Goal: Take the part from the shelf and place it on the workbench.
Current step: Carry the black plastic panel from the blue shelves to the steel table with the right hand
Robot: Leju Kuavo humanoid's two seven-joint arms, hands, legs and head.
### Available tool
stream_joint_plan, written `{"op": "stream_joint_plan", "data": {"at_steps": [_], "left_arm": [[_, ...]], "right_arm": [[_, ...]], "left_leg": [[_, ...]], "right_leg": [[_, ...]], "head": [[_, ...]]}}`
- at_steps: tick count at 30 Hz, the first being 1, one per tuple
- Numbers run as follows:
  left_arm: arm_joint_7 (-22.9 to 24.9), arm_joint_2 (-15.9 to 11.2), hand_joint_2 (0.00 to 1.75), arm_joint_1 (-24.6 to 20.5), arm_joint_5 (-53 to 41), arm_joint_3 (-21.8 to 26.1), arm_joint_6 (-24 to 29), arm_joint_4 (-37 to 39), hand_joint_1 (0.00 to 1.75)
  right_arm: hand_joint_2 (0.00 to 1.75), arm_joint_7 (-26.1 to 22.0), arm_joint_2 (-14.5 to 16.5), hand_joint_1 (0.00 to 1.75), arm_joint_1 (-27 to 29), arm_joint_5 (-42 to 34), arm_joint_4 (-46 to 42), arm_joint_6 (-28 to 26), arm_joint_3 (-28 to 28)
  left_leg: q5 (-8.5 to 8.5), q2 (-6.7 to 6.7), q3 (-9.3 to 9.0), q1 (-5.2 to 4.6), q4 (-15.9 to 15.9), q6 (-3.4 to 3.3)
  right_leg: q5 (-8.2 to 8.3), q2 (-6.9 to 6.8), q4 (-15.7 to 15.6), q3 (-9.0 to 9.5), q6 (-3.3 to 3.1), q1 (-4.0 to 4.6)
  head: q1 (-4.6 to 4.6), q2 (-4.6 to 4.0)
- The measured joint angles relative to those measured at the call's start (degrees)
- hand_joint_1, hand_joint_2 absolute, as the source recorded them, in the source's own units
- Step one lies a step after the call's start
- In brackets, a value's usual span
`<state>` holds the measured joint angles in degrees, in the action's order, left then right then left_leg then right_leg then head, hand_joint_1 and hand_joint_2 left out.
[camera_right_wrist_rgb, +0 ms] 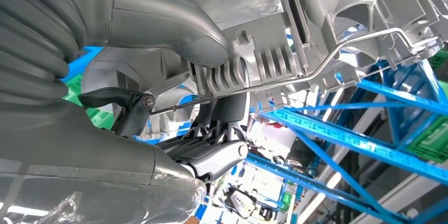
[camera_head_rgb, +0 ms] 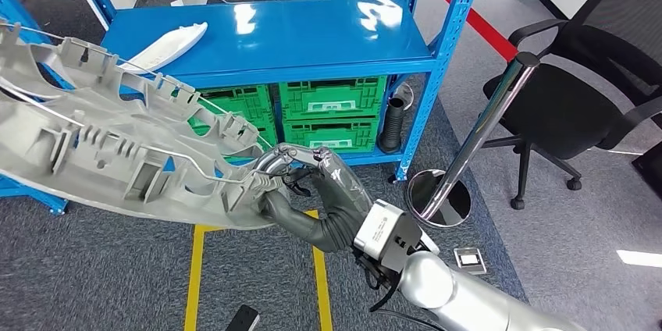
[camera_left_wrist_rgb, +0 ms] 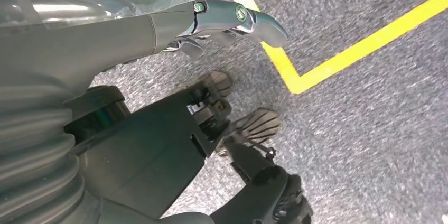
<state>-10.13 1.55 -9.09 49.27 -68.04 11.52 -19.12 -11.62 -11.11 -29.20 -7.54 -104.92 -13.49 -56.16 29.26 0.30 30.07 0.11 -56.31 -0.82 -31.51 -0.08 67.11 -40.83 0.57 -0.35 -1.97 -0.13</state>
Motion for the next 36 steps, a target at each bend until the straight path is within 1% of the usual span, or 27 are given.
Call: {"op": "stream_joint_plan", "data": {"at_steps": [1, 2, 4, 5, 6, 8, 9, 10, 12, 13, 14, 16, 17, 18, 19, 20, 21, 23, 25, 27, 28, 29, 31, 32, 33, 34, 36], "left_arm": [[0.01, -0.01, 1.75, -0.02, 0.03, -0.02, 0.00, 0.00, 0.00], [0.01, -0.02, 1.75, -0.03, 0.05, -0.03, 0.00, 0.00, 0.00], [0.01, -0.03, 1.75, -0.06, 0.04, -0.06, 0.00, 0.00, 0.00], [0.01, -0.04, 1.75, -0.08, 0.02, -0.07, 0.00, 0.00, 0.00], [0.01, -0.03, 1.75, -0.10, -0.01, -0.07, 0.00, 0.00, 0.00], [0.04, -0.04, 1.75, -0.17, -0.08, -0.08, 0.00, 0.00, 0.00], [0.05, -0.03, 1.75, -0.21, -0.13, -0.11, -0.01, 0.00, 0.00], [0.08, -0.03, 1.75, -0.25, -0.19, -0.15, -0.03, 0.00, 0.00], [0.08, -0.03, 1.75, -0.24, -0.34, -0.25, -0.11, 0.01, 0.00], [0.09, -0.04, 1.75, -0.22, -0.40, -0.29, -0.19, 0.02, 0.00], [0.09, -0.05, 1.75, -0.22, -0.45, -0.33, -0.25, 0.02, 0.00], [0.09, -0.07, 1.75, -0.29, -0.54, -0.45, -0.34, 0.02, 0.00], [0.09, -0.08, 1.75, -0.33, -0.58, -0.52, -0.36, 0.02, 0.00], [0.09, -0.10, 1.75, -0.36, -0.63, -0.58, -0.42, 0.02, 0.00], [0.09, -0.12, 1.75, -0.38, -0.67, -0.62, -0.48, 0.02, 0.00], [0.09, -0.16, 1.75, -0.42, -0.73, -0.65, -0.55, 0.02, 0.00], [0.09, -0.22, 1.75, -0.49, -0.79, -0.68, -0.62, 0.02, 0.00], [0.09, -0.31, 1.75, -0.80, -0.95, -0.74, -0.67, 0.02, 0.00], [0.09, -0.34, 1.75, -1.07, -1.10, -0.81, -0.67, 0.02, 0.00], [0.12, -0.39, 1.75, -1.05, -1.22, -0.90, -0.67, 0.02, 0.00], [0.16, -0.43, 1.75, -1.02, -1.25, -0.93, -0.66, 0.02, 0.00], [0.20, -0.45, 1.75, -1.02, -1.27, -0.97, -0.66, 0.02, 0.00], [0.26, -0.50, 1.75, -1.08, -1.26, -1.02, -0.66, 0.02, 0.00], [0.27, -0.53, 1.75, -1.09, -1.25, -1.05, -0.66, 0.02, 0.00], [0.27, -0.57, 1.75, -1.09, -1.25, -1.08, -0.66, 0.02, 0.00], [0.27, -0.60, 1.75, -1.08, -1.24, -1.10, -0.66, 0.02, 0.00], [0.27, -0.64, 1.75, -1.08, -1.18, -1.13, -0.66, 0.02, 0.00]], "right_arm": [[1.75, 0.01, -0.04, 1.75, 0.06, 0.00, 0.07, 0.04, 0.01], [1.75, 0.02, -0.08, 1.75, 0.12, 0.00, 0.14, 0.07, 0.01], [1.75, 0.07, -0.17, 1.75, 0.23, -0.01, 0.30, 0.11, 0.03], [1.75, 0.12, -0.22, 1.75, 0.26, -0.01, 0.33, 0.11, 0.05], [1.75, 0.17, -0.26, 1.75, 0.27, -0.01, 0.35, 0.11, 0.09], [1.75, 0.22, -0.31, 1.75, 0.28, -0.01, 0.36, 0.10, 0.16], [1.75, 0.23, -0.32, 1.75, 0.29, -0.01, 0.37, 0.09, 0.20], [1.75, 0.24, -0.33, 1.75, 0.30, -0.01, 0.37, 0.06, 0.24], [1.75, 0.27, -0.35, 1.75, 0.32, 0.00, 0.43, -0.01, 0.29], [1.75, 0.30, -0.36, 1.75, 0.32, 0.00, 0.46, -0.05, 0.31], [1.75, 0.33, -0.37, 1.75, 0.33, 0.00, 0.50, -0.08, 0.32], [1.75, 0.36, -0.37, 1.75, 0.37, 0.00, 0.61, -0.18, 0.36], [1.75, 0.37, -0.38, 1.75, 0.43, 0.00, 0.67, -0.24, 0.37], [1.75, 0.37, -0.38, 1.75, 0.50, 0.01, 0.73, -0.30, 0.39], [1.75, 0.38, -0.39, 1.75, 0.59, 0.03, 0.77, -0.36, 0.41], [1.75, 0.40, -0.39, 1.75, 0.66, 0.08, 0.80, -0.43, 0.44], [1.75, 0.44, -0.39, 1.75, 0.71, 0.15, 0.81, -0.52, 0.46], [1.75, 0.54, -0.39, 1.75, 0.73, 0.35, 0.82, -0.74, 0.56], [1.75, 0.61, -0.39, 1.75, 0.73, 0.51, 0.83, -0.91, 0.67], [1.75, 0.64, -0.42, 1.75, 0.81, 0.56, 0.84, -0.97, 0.72], [1.75, 0.64, -0.44, 1.75, 0.86, 0.56, 0.85, -0.98, 0.72], [1.75, 0.66, -0.46, 1.75, 0.92, 0.56, 0.87, -0.98, 0.73], [1.75, 0.69, -0.49, 1.75, 1.04, 0.56, 0.91, -0.97, 0.73], [1.75, 0.69, -0.51, 1.75, 1.10, 0.56, 0.96, -0.97, 0.73], [1.75, 0.70, -0.52, 1.75, 1.14, 0.56, 1.02, -0.97, 0.73], [1.75, 0.71, -0.54, 1.75, 1.16, 0.55, 1.10, -0.98, 0.73], [1.75, 0.74, -0.54, 1.75, 1.16, 0.55, 1.24, -0.98, 0.73]], "left_leg": [[-0.68, 0.03, 0.97, -0.12, -0.12, -0.12], [-1.34, 0.07, 1.97, -0.25, -0.31, -0.18], [-2.58, 0.14, 4.31, -0.47, -0.95, -0.15], [-3.15, 0.15, 5.47, -0.54, -1.37, -0.08], [-3.65, 0.15, 6.59, -0.61, -1.84, 0.07], [-4.58, 0.14, 7.98, -0.63, -2.50, 0.55], [-5.14, 0.14, 8.36, -0.51, -2.57, 0.87], [-5.77, 0.14, 8.57, -0.34, -2.51, 1.22], [-5.52, -0.11, 9.12, -0.03, -2.76, 1.91], [-3.78, -0.25, 9.55, 0.03, -3.91, 2.27], [-1.01, -0.39, 10.11, 0.11, -6.15, 2.60], [4.64, -0.43, 11.18, 0.25, -13.14, 3.15], [5.77, -0.43, 11.40, 0.32, -16.41, 3.31], [5.43, -0.43, 11.06, 0.37, -18.46, 3.41], [3.99, -0.43, 10.00, 0.40, -18.75, 3.44], [2.23, -0.44, 8.05, 0.43, -17.13, 3.42], [1.19, -0.45, 5.19, 0.45, -13.80, 3.35], [1.93, -0.52, -0.77, 0.34, -5.27, 2.94], [3.37, -0.58, -3.31, 0.04, -0.72, 2.17], [2.72, -0.43, -2.76, -0.06, -0.17, 1.28], [2.16, -0.30, -2.26, -0.01, -0.08, 0.83], [1.50, -0.18, -1.54, 0.05, -0.03, 0.44], [0.28, -0.06, 0.19, -0.04, -0.28, -0.04], [-0.36, -0.02, 1.18, -0.15, -0.52, -0.12], [-0.95, 0.03, 2.23, -0.25, -0.82, -0.15], [-1.51, 0.07, 3.33, -0.34, -1.16, -0.14], [-2.49, 0.10, 5.60, -0.46, -2.06, 0.05]], "right_leg": [[-2.20, 0.01, 3.61, -0.58, 0.05, -0.01], [-3.09, 0.01, 6.63, -0.84, 0.07, -0.01], [-0.61, 0.02, 7.95, 0.85, -0.10, 0.00], [1.13, 0.03, 6.04, 2.90, -0.31, 0.03], [1.85, 0.03, 2.42, 5.87, -0.60, 0.12], [0.38, 0.12, -5.56, 11.26, -1.08, 0.44], [-0.49, 0.18, -8.08, 12.70, -1.27, 0.69], [-0.61, 0.25, -9.22, 13.01, -1.46, 0.91], [0.62, 0.19, -9.51, 12.22, -2.16, 0.85], [1.31, 0.12, -9.65, 11.64, -2.57, 0.72], [2.00, 0.04, -9.70, 10.93, -2.91, 0.55], [3.24, -0.08, -9.42, 9.22, -3.21, 0.57], [3.84, -0.14, -9.21, 8.28, -3.21, 0.57], [4.43, -0.20, -8.98, 7.31, -3.16, 0.56], [4.99, -0.23, -8.71, 6.31, -3.06, 0.53], [5.54, -0.23, -8.41, 5.30, -2.92, 0.50], [6.03, -0.22, -8.08, 4.41, -2.73, 0.48], [6.91, -0.20, -7.49, 3.16, -2.20, 0.56], [8.00, -0.24, -7.41, 2.60, -1.56, 0.55], [8.37, -0.20, -7.44, 2.19, -0.91, 0.42], [7.24, -0.15, -6.76, 1.88, -0.63, 0.36], [4.90, -0.10, -4.84, 1.30, -0.39, 0.30], [-0.97, -0.08, 1.89, -0.14, -0.07, 0.17], [-2.83, -0.08, 5.57, -0.67, 0.03, 0.15], [-3.05, -0.08, 8.09, -0.70, 0.07, 0.15], [-1.98, -0.08, 9.08, -0.12, 0.06, 0.15], [1.31, -0.08, 5.84, 3.54, -0.20, 0.17]], "head": [[-0.09, 0.00], [-0.14, 0.00], [-0.15, 0.00], [-0.15, 0.00], [-0.15, 0.00], [-0.08, 0.00], [-0.11, 0.00], [-0.14, 0.00], [-0.26, 0.00], [-0.16, 0.00], [-0.02, 0.00], [0.29, 0.00], [0.35, 0.00], [0.36, 0.00], [0.36, 0.00], [0.38, 0.00], [0.39, 0.00], [0.37, 0.00], [0.35, 0.00], [0.37, 0.00], [0.29, 0.00], [0.18, 0.00], [-0.10, 0.00], [-0.17, 0.00], [-0.23, 0.00], [-0.27, 0.00], [-0.31, 0.00]]}}
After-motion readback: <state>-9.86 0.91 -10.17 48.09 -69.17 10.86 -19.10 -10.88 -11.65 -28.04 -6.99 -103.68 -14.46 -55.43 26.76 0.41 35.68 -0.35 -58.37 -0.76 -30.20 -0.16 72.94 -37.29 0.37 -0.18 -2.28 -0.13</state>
